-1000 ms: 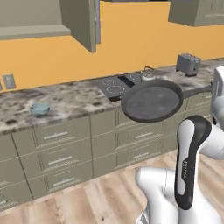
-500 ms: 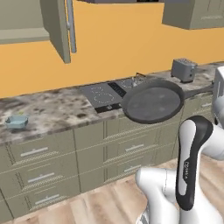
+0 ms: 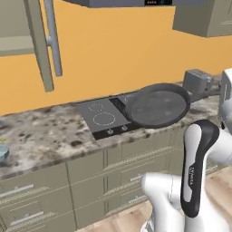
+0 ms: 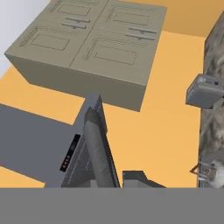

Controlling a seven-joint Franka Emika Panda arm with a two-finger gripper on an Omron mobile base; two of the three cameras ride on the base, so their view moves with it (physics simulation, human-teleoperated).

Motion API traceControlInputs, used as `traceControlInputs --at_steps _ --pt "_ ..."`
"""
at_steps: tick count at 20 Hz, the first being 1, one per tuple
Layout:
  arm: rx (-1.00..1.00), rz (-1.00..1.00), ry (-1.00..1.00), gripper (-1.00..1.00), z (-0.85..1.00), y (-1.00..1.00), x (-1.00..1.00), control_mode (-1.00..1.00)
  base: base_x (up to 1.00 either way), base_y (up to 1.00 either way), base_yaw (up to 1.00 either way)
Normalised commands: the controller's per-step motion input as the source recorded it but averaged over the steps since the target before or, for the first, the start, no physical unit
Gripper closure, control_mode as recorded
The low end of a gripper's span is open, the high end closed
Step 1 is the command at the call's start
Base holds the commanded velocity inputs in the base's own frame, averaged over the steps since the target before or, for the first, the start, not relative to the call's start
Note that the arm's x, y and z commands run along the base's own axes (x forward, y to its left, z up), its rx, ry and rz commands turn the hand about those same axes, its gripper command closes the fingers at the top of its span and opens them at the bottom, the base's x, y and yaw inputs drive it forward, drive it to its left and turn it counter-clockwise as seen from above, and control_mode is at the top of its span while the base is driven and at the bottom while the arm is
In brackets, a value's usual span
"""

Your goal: Pick the pan from the cabinet and place it on the stove. Then turn on the stove burner for the pan.

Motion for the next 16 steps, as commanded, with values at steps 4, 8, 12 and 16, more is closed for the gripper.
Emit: traceControlInputs --at_steps 4,8,12,16 --pt "0.0 0.0 0.0 1.0 0.0 0.0 0.0 1.0 0.81 -0.48 0.03" --pt "0.0 0.0 0.0 1.0 0.0 0.0 0.0 1.0 0.71 -0.43 0.05" --pt "0.0 0.0 0.0 1.0 0.0 0.0 0.0 1.0 0.65 -0.22 0.1" --pt "0.0 0.0 0.0 1.0 0.0 0.0 0.0 1.0 0.61 -0.05 0.14"
